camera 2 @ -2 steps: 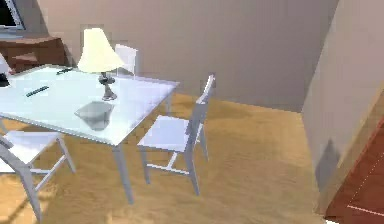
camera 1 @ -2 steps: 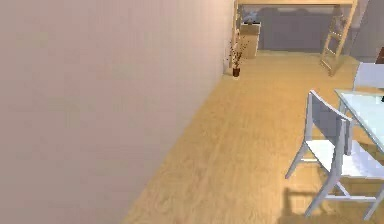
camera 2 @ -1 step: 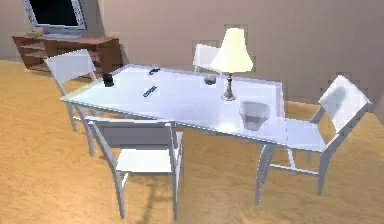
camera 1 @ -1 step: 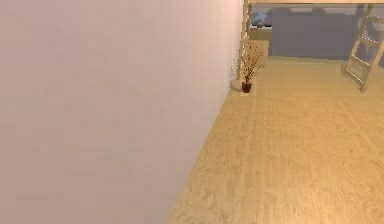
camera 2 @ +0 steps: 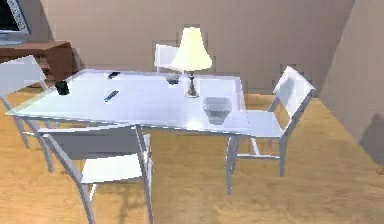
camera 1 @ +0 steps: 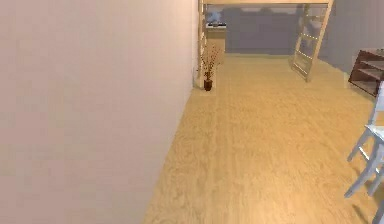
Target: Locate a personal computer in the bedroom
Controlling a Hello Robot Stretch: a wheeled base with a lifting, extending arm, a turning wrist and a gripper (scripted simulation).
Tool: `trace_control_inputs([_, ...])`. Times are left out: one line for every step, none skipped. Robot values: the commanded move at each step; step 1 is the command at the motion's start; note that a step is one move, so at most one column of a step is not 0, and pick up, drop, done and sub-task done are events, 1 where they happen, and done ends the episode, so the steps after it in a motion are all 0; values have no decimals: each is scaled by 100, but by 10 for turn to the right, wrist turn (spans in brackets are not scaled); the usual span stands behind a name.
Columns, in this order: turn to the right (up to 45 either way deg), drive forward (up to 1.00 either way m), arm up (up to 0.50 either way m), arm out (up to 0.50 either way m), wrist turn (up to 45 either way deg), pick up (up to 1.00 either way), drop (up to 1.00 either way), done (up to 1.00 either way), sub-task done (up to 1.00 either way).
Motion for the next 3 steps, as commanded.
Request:
trace_control_inputs([0,20,0,0,0,0,0,0,0])
trace_control_inputs([270,0,0,0,0,0,0,0,0])
trace_control_inputs([0,80,0,0,0,0,0,0,0])
